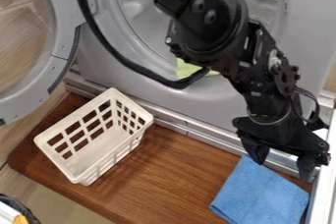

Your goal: Put the blue cloth inside of the container

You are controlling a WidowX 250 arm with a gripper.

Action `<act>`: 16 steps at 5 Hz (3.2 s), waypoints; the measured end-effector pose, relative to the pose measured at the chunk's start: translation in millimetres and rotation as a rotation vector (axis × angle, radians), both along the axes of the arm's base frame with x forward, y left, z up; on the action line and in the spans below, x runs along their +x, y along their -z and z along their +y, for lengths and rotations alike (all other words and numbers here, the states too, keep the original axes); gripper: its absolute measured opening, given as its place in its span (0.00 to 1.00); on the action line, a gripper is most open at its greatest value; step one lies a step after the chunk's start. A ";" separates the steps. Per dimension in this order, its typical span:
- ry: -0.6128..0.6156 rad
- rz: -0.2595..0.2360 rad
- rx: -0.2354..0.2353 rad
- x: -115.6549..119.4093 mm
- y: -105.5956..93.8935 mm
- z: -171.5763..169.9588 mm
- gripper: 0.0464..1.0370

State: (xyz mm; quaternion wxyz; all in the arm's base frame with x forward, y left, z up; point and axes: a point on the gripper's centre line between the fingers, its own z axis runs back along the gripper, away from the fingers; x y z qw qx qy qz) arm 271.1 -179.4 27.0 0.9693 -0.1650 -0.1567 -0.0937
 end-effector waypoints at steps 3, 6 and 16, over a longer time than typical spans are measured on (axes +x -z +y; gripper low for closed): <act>0.019 0.143 0.143 -6.5 43.0 -0.1 0.96; 0.018 0.184 0.243 1.2 97.9 -0.1 0.96; -0.020 0.181 0.223 -41.1 13.9 71.8 0.04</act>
